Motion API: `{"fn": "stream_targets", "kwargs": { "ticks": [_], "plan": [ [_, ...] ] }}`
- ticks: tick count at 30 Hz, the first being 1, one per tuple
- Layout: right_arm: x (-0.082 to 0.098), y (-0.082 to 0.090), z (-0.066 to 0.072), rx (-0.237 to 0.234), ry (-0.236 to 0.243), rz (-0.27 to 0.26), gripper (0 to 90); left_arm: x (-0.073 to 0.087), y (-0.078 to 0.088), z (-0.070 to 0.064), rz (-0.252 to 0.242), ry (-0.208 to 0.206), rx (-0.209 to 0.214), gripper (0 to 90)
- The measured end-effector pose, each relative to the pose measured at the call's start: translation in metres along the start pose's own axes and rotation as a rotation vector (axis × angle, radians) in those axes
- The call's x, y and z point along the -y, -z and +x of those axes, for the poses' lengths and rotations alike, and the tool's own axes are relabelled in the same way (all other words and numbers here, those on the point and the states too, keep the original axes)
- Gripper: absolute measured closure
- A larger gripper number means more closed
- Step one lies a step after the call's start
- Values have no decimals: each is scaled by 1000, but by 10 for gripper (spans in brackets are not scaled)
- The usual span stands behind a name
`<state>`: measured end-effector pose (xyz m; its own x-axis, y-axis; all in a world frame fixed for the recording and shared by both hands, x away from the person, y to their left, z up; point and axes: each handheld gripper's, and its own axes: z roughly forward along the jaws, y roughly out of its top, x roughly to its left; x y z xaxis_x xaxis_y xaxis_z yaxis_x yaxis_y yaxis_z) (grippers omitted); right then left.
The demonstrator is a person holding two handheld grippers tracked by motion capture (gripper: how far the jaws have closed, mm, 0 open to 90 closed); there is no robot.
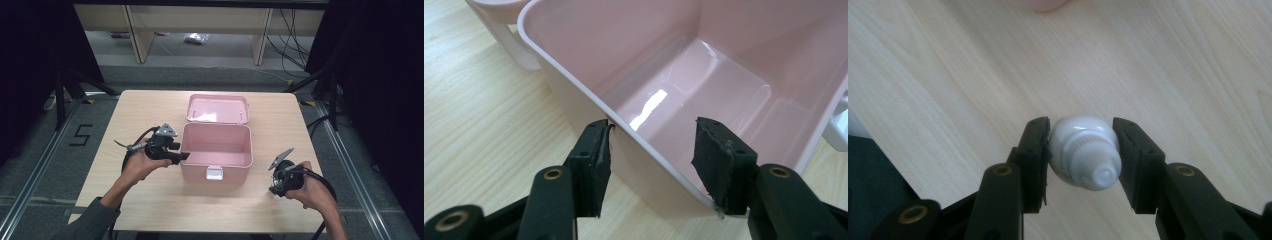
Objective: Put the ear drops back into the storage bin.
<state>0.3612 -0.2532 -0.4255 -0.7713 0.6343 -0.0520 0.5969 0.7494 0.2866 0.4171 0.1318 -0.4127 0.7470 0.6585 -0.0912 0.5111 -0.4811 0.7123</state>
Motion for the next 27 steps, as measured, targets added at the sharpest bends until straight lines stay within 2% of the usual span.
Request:
{"fn": "stream_targets", "kwargs": {
  "ticks": [1, 2, 10, 16, 19, 20, 22, 23, 27],
  "plan": [
    [0, 0, 0, 0, 0, 0, 605, 0, 0, 0, 0, 0, 0, 489],
    [-2, 2, 1, -9, 20, -1, 605, 0, 0, 0, -1, 0, -1, 489],
    [-12, 23, 3, -8, 34, -20, 605, 0, 0, 0, -1, -2, 1, 489],
    [-31, 47, 4, -6, 96, -39, 605, 0, 0, 0, 0, 0, -4, 492],
    [-36, 53, 5, 4, 104, -31, 605, 0, 0, -1, 0, -4, -7, 493],
    [-38, 55, 6, -14, 93, -41, 605, 0, 0, -1, -1, -3, -7, 494],
    [-42, 61, 5, -29, 102, -51, 605, 0, 0, -1, -3, -6, -9, 495],
    [-44, 64, 3, -29, 110, -57, 605, 0, -1, 1, -17, -42, -6, 495],
    [-54, 79, -1, -31, 123, -65, 605, 0, -1, -1, -16, -43, -11, 494]
  ]
}}
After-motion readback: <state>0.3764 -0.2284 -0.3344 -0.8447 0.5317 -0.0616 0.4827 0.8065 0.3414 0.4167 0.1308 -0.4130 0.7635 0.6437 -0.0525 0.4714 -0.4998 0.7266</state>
